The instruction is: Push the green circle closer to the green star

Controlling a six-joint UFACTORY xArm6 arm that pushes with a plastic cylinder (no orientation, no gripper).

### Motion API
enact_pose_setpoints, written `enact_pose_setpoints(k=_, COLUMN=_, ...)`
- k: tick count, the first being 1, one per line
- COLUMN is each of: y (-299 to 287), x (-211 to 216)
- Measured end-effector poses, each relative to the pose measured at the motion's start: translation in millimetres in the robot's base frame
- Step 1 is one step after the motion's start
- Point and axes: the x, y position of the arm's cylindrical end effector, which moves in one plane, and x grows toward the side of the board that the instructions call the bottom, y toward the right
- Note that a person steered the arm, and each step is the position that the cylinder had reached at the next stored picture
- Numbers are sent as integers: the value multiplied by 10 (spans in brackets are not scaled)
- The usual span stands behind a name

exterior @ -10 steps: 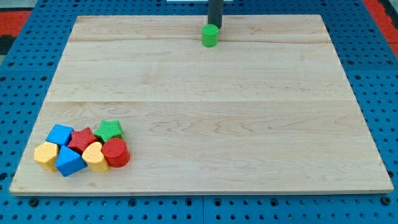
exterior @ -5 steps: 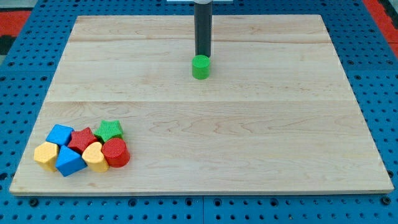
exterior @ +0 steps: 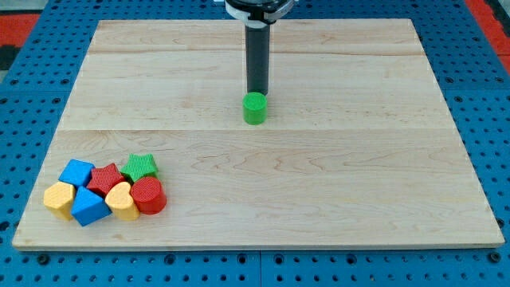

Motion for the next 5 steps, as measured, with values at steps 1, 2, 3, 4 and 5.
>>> enact_pose_setpoints(k=1, y=103, x=53)
enact_pose_setpoints(k=2, y=240, x=99)
enact_pose_setpoints(k=3, y=230, x=287)
enact_pose_setpoints(k=4, y=64, x=410)
enact_pose_setpoints(k=5, y=-148, x=494)
